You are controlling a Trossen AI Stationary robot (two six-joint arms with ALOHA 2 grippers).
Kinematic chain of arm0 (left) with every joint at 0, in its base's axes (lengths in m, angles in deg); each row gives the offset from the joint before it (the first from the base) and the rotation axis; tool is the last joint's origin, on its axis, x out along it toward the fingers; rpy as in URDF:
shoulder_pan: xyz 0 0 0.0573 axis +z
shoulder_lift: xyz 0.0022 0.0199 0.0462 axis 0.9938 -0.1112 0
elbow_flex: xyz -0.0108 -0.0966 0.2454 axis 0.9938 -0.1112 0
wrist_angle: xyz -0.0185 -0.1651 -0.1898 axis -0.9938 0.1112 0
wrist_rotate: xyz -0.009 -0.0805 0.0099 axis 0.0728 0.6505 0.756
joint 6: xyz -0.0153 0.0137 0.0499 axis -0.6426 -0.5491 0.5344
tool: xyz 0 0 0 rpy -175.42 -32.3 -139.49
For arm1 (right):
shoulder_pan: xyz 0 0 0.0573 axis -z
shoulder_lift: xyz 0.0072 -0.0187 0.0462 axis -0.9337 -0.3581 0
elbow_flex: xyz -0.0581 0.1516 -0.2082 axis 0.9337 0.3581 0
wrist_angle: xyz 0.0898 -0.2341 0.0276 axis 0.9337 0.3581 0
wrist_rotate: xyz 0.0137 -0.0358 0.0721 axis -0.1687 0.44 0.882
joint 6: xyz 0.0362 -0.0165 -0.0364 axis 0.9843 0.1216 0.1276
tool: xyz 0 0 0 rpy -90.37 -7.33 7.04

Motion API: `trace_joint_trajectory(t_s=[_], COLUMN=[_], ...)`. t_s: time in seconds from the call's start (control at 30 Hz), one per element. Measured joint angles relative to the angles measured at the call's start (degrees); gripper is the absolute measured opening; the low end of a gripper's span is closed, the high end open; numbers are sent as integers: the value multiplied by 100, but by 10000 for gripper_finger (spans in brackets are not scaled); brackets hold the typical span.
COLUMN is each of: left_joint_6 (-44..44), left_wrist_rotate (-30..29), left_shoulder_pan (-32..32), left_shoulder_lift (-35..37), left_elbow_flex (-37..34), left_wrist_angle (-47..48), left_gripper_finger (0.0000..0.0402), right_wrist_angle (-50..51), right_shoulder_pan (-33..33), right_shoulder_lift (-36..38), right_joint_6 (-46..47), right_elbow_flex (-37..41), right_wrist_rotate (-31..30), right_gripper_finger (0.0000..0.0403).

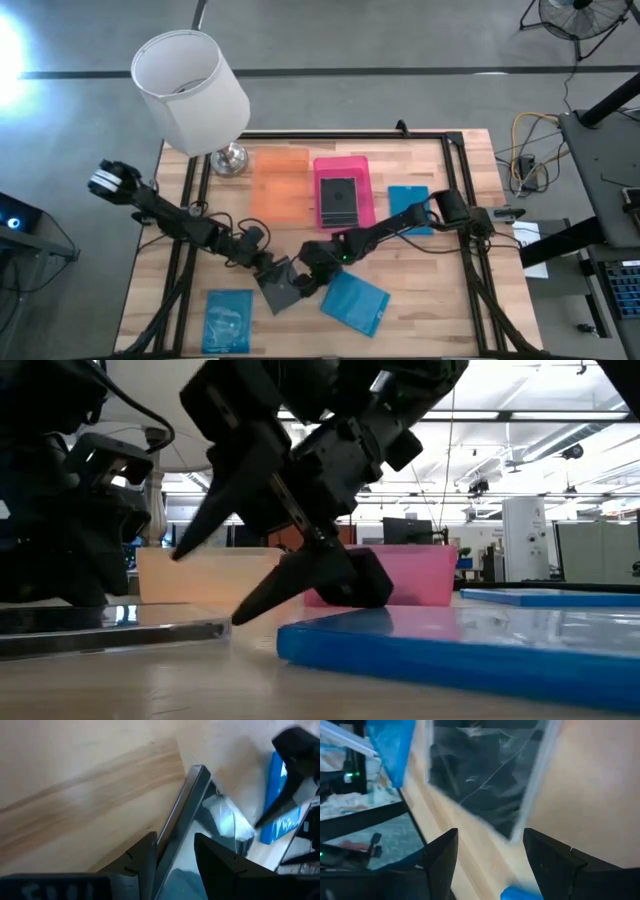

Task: Pick & place jewel cases by type
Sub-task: Put the black CD case into the pink bin

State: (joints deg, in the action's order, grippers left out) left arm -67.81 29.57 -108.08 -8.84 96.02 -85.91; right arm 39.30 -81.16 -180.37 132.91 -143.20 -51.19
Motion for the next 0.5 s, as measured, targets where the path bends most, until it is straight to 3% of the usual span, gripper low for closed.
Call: trace_joint_trajectory(t_s=[0.2,0.37,0.5], left_joint_6=[87,260,272], left_wrist_rotate=[43,72,95], left_shoulder_pan=[-1,-1,20], left_shoulder_lift=[74,93,88], left_elbow_flex=[13,13,9], left_wrist_angle=[114,150,192], left_gripper_finger=[119,119,119], right_wrist_angle=[831,946,775], right_shoulder_pan=[162,87,-84], right_shoulder_lift=[427,787,592], right_joint_6=[-550,-787,-712], right_elbow_flex=[57,-7,-107], right_wrist_rotate=[-343,340,425], right_gripper_finger=[219,219,219])
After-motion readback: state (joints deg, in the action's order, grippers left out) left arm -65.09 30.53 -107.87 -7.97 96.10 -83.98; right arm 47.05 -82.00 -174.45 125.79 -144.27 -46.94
